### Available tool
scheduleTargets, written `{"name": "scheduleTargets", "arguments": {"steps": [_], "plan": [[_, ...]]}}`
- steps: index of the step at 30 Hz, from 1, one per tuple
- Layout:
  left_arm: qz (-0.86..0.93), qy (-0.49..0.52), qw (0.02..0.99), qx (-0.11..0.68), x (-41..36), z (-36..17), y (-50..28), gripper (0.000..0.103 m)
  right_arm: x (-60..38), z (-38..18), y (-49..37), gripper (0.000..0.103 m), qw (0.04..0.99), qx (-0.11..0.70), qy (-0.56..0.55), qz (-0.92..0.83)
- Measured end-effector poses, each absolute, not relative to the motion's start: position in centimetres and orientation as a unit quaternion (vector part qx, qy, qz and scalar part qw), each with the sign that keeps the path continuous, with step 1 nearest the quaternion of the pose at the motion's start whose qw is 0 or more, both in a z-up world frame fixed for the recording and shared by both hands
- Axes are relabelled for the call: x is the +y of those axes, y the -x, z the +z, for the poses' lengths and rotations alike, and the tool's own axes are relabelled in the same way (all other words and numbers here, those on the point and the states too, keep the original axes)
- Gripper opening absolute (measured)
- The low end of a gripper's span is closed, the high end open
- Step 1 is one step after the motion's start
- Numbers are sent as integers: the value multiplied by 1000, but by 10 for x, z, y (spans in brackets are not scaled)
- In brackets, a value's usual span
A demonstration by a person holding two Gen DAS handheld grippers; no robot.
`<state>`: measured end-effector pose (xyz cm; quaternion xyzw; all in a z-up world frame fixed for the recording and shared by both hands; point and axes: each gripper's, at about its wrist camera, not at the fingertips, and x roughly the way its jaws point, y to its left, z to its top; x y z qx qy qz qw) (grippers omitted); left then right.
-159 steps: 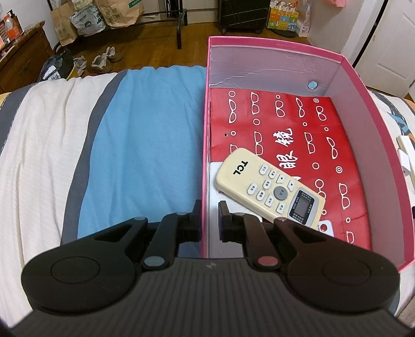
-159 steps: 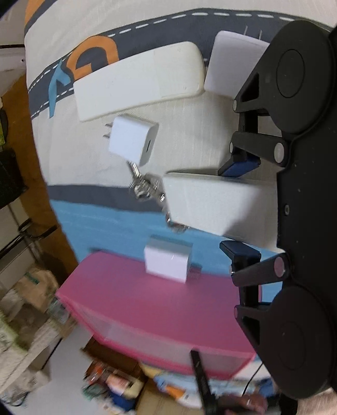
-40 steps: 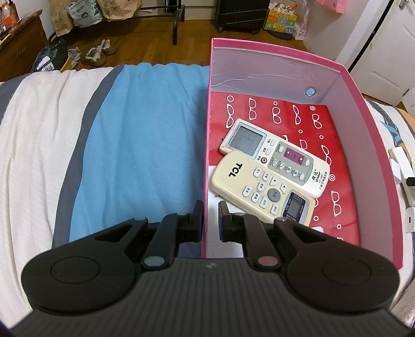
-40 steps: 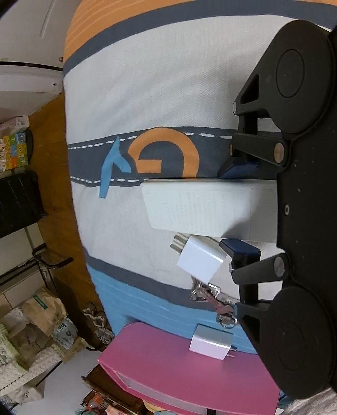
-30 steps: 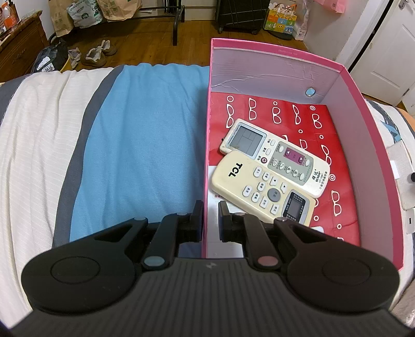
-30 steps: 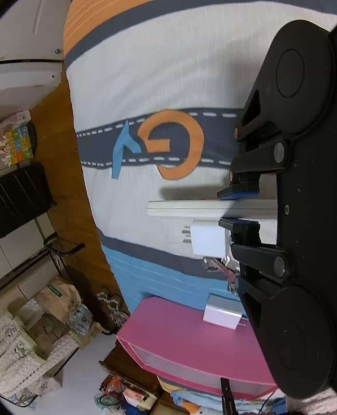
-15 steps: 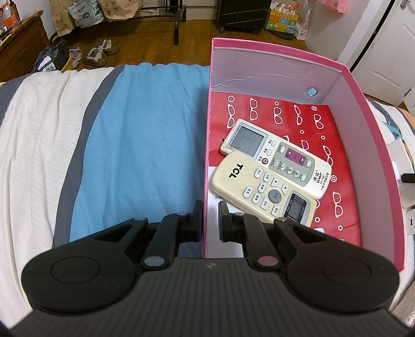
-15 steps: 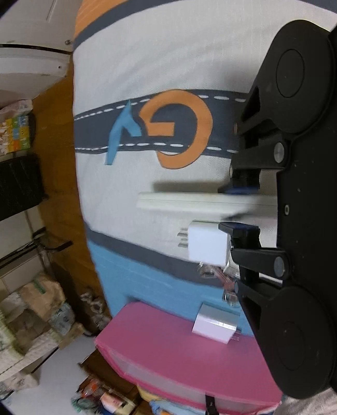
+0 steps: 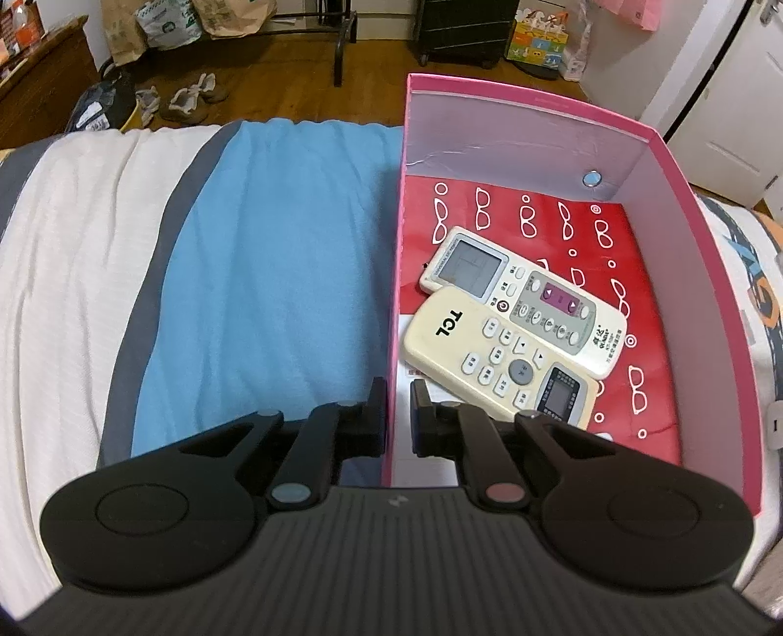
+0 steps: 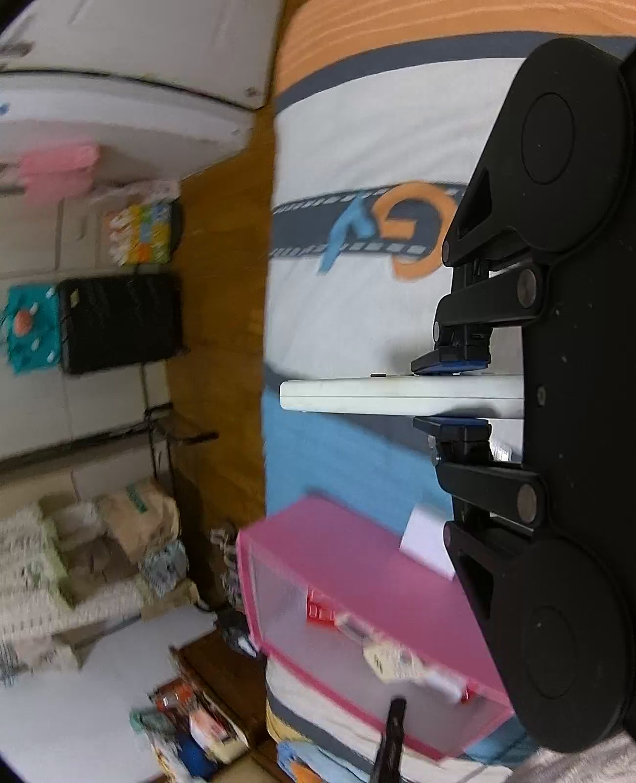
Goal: Organize rigid objects
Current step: 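Carry the second white remote with the right gripper and release it in the box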
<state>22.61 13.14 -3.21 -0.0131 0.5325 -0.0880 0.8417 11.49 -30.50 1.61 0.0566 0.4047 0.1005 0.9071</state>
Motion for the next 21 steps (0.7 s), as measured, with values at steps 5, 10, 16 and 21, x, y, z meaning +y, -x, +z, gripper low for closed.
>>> {"name": "scheduleTargets", "arguments": {"steps": [5, 10, 16, 21], "plan": [[-89, 3, 844, 529, 129, -30, -224, 8, -246, 56, -108, 21, 909, 373, -20, 186], [-95, -4, 846, 525, 129, -30, -223, 8, -175, 61, -113, 21, 890, 364, 2, 274], [-97, 8, 845, 526, 132, -30, -223, 8, -106, 41, -165, 20, 873, 381, 79, 293], [-106, 23, 848, 519, 139, -27, -225, 8, -59, 4, -213, 20, 844, 402, 237, 263]]}}
